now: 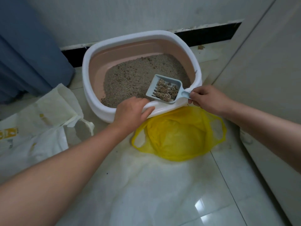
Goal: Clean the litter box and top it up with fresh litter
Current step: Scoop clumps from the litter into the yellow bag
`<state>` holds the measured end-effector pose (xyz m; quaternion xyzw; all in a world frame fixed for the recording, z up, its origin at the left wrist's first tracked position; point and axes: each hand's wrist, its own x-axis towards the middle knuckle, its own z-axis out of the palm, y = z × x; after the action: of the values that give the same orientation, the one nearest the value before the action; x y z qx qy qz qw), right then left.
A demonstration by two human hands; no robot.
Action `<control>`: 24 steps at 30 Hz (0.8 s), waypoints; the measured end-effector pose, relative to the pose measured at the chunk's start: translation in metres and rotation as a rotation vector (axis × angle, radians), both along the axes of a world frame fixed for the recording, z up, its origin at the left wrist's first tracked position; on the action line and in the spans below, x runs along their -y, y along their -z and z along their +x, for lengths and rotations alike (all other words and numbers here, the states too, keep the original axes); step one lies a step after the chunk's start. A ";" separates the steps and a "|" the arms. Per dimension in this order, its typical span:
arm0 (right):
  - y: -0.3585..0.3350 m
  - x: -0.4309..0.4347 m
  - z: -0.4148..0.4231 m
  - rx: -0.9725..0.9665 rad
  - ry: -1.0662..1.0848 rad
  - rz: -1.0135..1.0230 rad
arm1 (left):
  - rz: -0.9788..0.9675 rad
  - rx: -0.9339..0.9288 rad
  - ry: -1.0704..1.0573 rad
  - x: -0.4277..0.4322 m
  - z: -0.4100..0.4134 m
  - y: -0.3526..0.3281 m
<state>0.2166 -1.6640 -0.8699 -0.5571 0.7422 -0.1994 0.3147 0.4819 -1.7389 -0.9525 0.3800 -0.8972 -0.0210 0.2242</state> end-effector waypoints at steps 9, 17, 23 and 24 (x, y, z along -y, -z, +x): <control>-0.004 -0.042 -0.003 0.020 0.032 -0.008 | -0.047 -0.082 0.072 -0.020 0.007 -0.006; 0.029 -0.064 -0.015 0.038 -0.032 0.012 | 0.016 0.179 0.321 -0.060 0.017 0.029; 0.045 -0.080 -0.030 -0.030 -0.085 0.084 | 0.141 0.330 0.102 -0.066 0.000 0.035; 0.049 -0.082 -0.034 -0.064 -0.081 0.096 | 0.158 0.361 0.084 -0.067 -0.001 0.037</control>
<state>0.1828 -1.5816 -0.9185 -0.5772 0.7373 -0.1327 0.3251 0.4809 -1.6723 -0.9897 0.3560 -0.9335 -0.0321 0.0281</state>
